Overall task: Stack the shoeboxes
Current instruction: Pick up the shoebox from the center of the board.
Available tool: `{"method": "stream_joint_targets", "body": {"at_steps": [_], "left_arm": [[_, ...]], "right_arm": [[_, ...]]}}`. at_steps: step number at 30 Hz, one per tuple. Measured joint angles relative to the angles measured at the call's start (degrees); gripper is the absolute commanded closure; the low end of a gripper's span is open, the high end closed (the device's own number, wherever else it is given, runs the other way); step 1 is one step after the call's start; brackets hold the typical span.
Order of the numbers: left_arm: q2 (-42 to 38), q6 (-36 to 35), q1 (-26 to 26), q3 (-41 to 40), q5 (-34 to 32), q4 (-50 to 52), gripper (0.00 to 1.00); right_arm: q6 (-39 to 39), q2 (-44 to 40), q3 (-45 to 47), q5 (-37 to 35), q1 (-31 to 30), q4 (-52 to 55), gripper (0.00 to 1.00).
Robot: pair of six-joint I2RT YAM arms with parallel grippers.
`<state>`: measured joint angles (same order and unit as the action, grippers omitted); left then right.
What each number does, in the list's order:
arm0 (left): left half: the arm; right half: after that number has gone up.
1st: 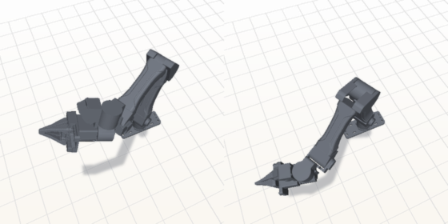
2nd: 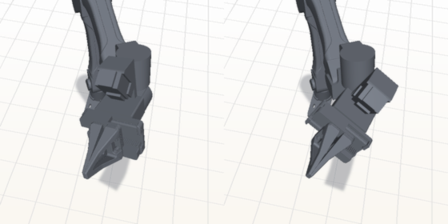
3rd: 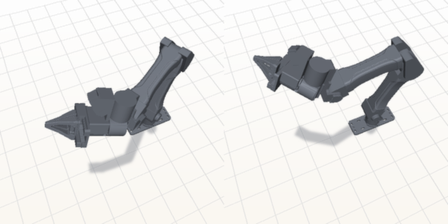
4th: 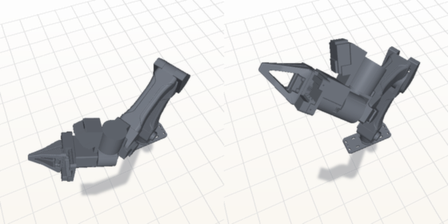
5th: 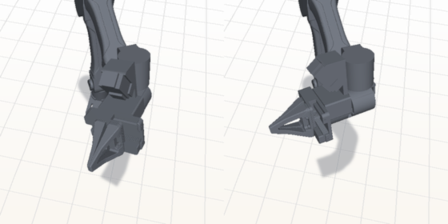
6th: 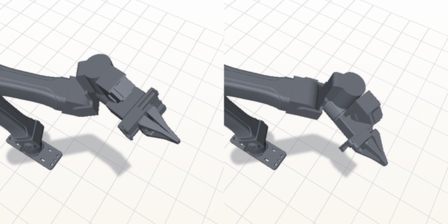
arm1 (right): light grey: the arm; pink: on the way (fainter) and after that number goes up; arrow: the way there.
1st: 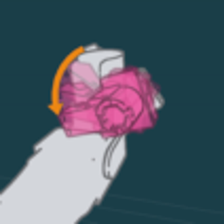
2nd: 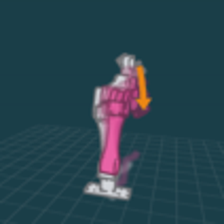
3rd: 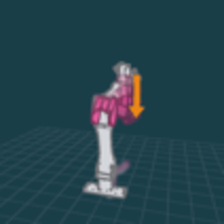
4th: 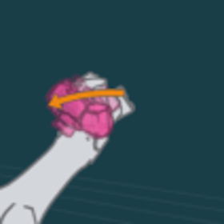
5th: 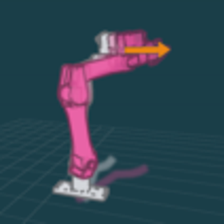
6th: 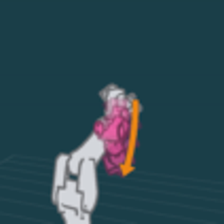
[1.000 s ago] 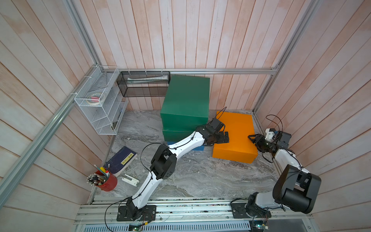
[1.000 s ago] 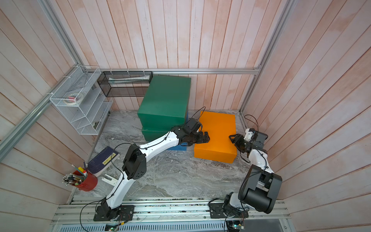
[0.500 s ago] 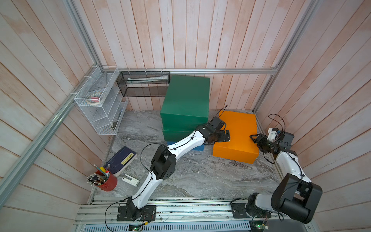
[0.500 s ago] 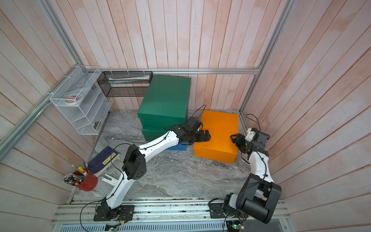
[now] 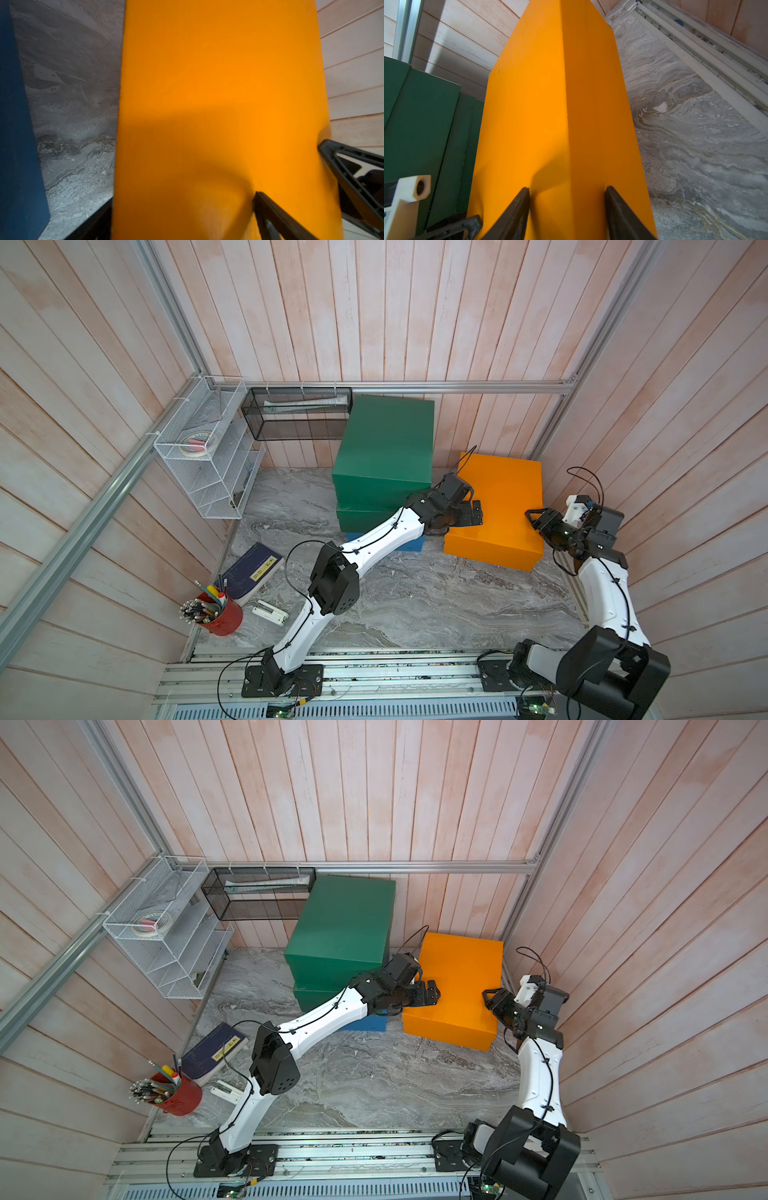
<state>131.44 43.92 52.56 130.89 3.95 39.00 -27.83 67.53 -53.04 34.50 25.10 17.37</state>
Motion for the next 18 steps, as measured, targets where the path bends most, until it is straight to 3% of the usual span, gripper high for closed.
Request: {"method": "stream_joint_targets", "body": {"at_steps": [18], "left_arm": [[-3.2,-2.5,2.0,5.5,-4.4,2.8,0.0]], "right_arm": [[0.0,-7.3,-5.7,-1.3,0.0,3.8,0.42]]}}
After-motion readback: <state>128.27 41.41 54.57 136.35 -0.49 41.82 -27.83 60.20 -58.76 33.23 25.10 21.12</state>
